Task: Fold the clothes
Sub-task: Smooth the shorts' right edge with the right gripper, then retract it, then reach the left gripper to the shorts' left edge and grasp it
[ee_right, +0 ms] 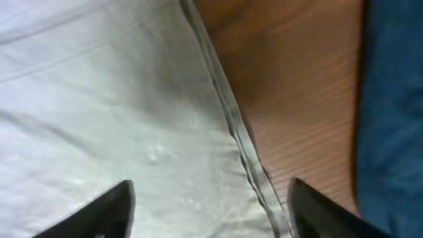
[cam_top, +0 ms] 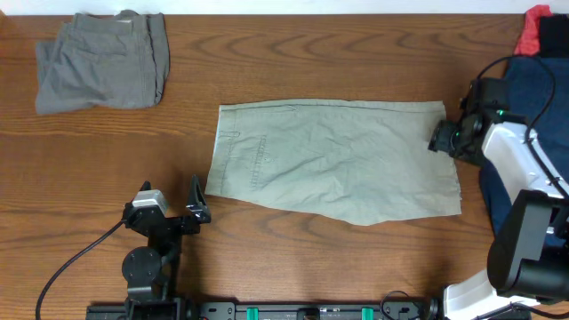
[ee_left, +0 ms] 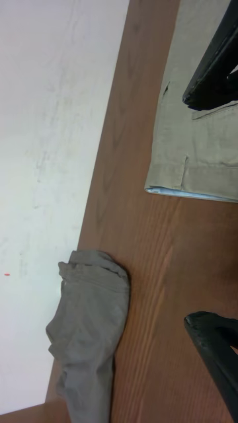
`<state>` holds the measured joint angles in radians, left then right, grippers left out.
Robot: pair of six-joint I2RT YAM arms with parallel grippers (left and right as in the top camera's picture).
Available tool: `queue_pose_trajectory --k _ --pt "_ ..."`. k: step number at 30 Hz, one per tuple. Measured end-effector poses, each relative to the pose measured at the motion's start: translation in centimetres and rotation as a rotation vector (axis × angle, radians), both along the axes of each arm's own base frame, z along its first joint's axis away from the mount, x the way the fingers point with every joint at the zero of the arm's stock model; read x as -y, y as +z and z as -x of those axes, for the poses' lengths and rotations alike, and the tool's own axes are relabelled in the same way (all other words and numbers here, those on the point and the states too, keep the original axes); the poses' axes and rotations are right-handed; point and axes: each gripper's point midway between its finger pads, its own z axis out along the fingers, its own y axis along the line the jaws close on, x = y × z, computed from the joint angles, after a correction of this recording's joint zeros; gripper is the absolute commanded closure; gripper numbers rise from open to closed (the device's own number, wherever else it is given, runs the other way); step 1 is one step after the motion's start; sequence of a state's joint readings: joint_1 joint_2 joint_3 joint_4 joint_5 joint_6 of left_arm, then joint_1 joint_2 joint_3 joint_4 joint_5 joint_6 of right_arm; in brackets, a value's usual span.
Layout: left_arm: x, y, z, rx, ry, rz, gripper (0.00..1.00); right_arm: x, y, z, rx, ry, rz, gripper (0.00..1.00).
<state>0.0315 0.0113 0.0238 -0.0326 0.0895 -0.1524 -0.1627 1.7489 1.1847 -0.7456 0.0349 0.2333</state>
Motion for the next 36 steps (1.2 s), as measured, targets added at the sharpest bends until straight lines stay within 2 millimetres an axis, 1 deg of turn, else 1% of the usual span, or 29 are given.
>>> queue_pose_trajectory --k 2,4,6,7,10,14,16,18,21,25,27,29,31,33,36 --pt "0.0 0.0 0.0 0.000 0.000 0.000 0.02 0.0 1.6 -0.1 -0.023 -0.002 -0.005 0.01" --pt "0.0 0.0 0.0 0.000 0.000 0.000 0.02 0.0 3.6 -0.6 -0.018 0.000 -0.015 0.01" --pt "0.0 0.0 0.0 -0.001 0.000 0.000 0.02 -0.6 5.8 -1.2 -0.002 0.009 -0.049 0.01" --pt "0.0 0.0 0.0 0.000 0.000 0.000 0.02 -0.8 6.5 -1.5 0.010 0.013 -0.060 0.01" --pt "0.0 0.0 0.0 0.000 0.000 0.000 0.02 -1.3 9.9 -3.3 0.086 0.029 -0.094 0.01" --pt "0.0 0.0 0.0 -0.001 0.000 0.000 0.02 -1.4 14.6 -6.1 0.227 0.044 -0.097 0.01" --pt "0.0 0.0 0.0 -0.001 0.000 0.000 0.02 -1.4 16.2 -6.8 0.275 0.050 -0.096 0.01" --pt "0.0 0.0 0.0 -0.001 0.000 0.000 0.02 -1.4 16.6 -7.0 0.284 0.051 -0.098 0.01" --pt "0.1 0.0 0.0 0.000 -0.003 0.007 0.02 -1.5 16.4 -6.8 0.275 0.049 -0.104 0.01" --pt "0.5 0.3 0.0 0.010 -0.021 0.066 0.02 -1.5 16.4 -6.8 0.276 0.047 -0.106 0.01" --pt "1.0 1.0 -0.1 0.041 -0.050 0.104 0.02 -1.6 16.4 -6.8 0.275 0.047 -0.108 0.01" --pt "1.8 2.6 -0.1 0.107 -0.099 0.128 0.02 -1.5 16.4 -6.8 0.276 0.047 -0.108 0.01" --pt "2.6 3.6 0.1 0.136 -0.148 0.144 0.02 -1.6 16.4 -6.8 0.275 0.047 -0.108 0.01" --pt "3.1 3.6 0.2 0.112 -0.177 0.156 0.02 -1.6 16.4 -6.8 0.275 0.047 -0.108 0.01" --pt "3.7 3.1 0.3 0.002 -0.200 0.172 0.02 -1.6 16.4 -6.8 0.276 0.047 -0.108 0.01"
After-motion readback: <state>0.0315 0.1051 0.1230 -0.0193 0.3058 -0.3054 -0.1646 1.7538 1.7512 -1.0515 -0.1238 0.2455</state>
